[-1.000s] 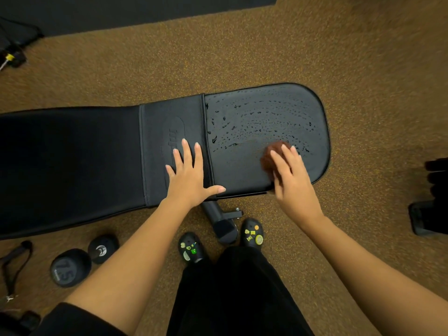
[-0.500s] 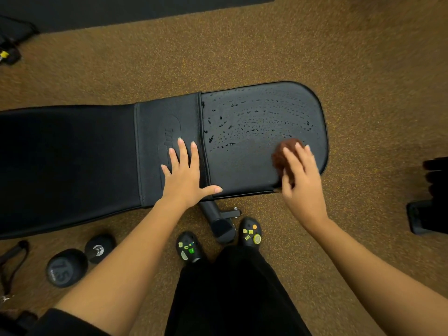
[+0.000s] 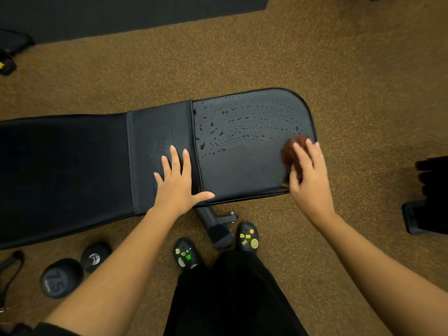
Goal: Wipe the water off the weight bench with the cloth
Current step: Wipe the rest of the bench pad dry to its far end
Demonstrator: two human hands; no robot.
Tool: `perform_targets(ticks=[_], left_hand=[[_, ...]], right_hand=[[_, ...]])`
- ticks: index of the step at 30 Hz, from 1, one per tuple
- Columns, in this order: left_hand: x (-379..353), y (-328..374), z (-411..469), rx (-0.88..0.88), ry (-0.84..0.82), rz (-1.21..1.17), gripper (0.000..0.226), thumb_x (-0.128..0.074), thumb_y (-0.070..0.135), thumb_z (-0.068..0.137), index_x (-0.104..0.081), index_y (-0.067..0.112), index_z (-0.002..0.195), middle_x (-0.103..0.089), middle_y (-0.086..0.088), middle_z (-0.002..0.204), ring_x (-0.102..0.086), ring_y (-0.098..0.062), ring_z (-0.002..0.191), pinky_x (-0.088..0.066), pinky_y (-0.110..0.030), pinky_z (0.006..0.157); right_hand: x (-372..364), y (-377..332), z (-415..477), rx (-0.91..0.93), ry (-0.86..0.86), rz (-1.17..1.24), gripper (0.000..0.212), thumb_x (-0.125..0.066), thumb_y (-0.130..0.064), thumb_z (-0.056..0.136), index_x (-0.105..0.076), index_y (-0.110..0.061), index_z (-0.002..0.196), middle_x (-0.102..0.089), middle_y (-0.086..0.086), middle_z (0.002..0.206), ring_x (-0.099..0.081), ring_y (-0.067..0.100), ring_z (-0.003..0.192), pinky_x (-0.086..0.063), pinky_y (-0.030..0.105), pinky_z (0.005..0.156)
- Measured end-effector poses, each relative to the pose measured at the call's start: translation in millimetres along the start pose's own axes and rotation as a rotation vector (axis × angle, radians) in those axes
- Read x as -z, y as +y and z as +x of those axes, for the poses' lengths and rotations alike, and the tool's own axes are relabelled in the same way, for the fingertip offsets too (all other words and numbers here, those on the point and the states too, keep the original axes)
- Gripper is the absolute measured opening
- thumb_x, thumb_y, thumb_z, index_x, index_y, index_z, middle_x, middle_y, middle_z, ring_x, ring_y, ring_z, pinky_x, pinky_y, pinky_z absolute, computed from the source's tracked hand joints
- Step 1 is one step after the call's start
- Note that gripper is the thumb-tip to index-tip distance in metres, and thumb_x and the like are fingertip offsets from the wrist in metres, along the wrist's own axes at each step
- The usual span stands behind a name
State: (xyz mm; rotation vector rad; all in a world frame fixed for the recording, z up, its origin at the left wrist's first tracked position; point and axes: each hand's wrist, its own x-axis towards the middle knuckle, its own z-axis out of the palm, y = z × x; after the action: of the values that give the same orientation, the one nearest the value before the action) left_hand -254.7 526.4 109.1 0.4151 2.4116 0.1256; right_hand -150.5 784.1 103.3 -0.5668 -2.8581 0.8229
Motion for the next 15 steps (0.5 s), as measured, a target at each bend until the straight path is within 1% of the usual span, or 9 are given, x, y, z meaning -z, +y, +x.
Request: perform_targets(ticks=[3, 5, 9, 11, 13, 15], left_hand=[[0, 0, 1, -0.001, 0.001, -0.001, 0.12, -0.053, 0.071, 0.07, 0.02, 0.012, 0.145, 0.03, -0.015, 0.15, 0.018, -0.04, 0.139, -0.008, -0.06, 0.11], [-1, 0, 1, 0.0, -0.003, -0.005, 0.12, -0.052, 0.071, 0.07, 0.02, 0.012, 0.145, 0.03, -0.015, 0.15, 0.019, -0.04, 0.139, -0.007, -0.06, 0.11], [-2, -1, 1, -0.002, -0.009, -0.004, 0.12, -0.051, 0.072, 0.069, 0.022, 0.013, 0.145, 0.031, -0.014, 0.15, 0.019, -0.039, 0.139, -0.007, -0.059, 0.11], [-2, -2, 1, -0.007, -0.004, -0.007, 0.12, -0.051, 0.073, 0.069, 0.021, 0.013, 0.145, 0.031, -0.014, 0.15, 0.019, -0.039, 0.139, -0.006, -0.06, 0.11], [-2, -2, 1, -0.007, -0.002, -0.013, 0.12, -0.051, 0.072, 0.069, 0.021, 0.013, 0.145, 0.031, -0.014, 0.15, 0.02, -0.039, 0.139, -0.006, -0.06, 0.11], [-2, -1, 2, -0.009, -0.004, -0.018, 0.12, -0.052, 0.071, 0.069, 0.021, 0.013, 0.145, 0.031, -0.014, 0.15, 0.02, -0.039, 0.139, -0.005, -0.06, 0.11]], right_hand=[[-2, -1, 30, -0.063, 0.034, 0.024, 0.048, -0.05, -0.003, 0.091, -0.041, -0.006, 0.138, -0.027, 0.02, 0.15, -0.015, 0.037, 0.142, -0.011, 0.035, 0.115], [-7, -5, 40, -0.035, 0.036, 0.033, 0.047, -0.05, -0.003, 0.091, -0.042, -0.005, 0.138, -0.027, 0.022, 0.149, -0.016, 0.039, 0.141, -0.012, 0.037, 0.115], [-7, 1, 24, 0.064, -0.055, 0.008, 0.049, -0.052, -0.002, 0.09, -0.042, -0.006, 0.138, -0.028, 0.02, 0.149, -0.017, 0.035, 0.141, -0.015, 0.039, 0.116], [0, 10, 18, 0.083, -0.075, -0.013, 0.049, -0.052, -0.001, 0.089, -0.043, -0.005, 0.137, -0.03, 0.021, 0.148, -0.019, 0.036, 0.141, -0.016, 0.04, 0.115], [5, 16, 26, 0.06, -0.059, -0.022, 0.048, -0.051, -0.001, 0.089, -0.042, -0.004, 0.137, -0.03, 0.023, 0.147, -0.02, 0.038, 0.14, -0.017, 0.042, 0.115], [7, 15, 41, -0.017, -0.025, -0.004, 0.048, -0.05, -0.004, 0.091, -0.039, -0.004, 0.138, -0.027, 0.023, 0.149, -0.017, 0.039, 0.14, -0.015, 0.042, 0.116]])
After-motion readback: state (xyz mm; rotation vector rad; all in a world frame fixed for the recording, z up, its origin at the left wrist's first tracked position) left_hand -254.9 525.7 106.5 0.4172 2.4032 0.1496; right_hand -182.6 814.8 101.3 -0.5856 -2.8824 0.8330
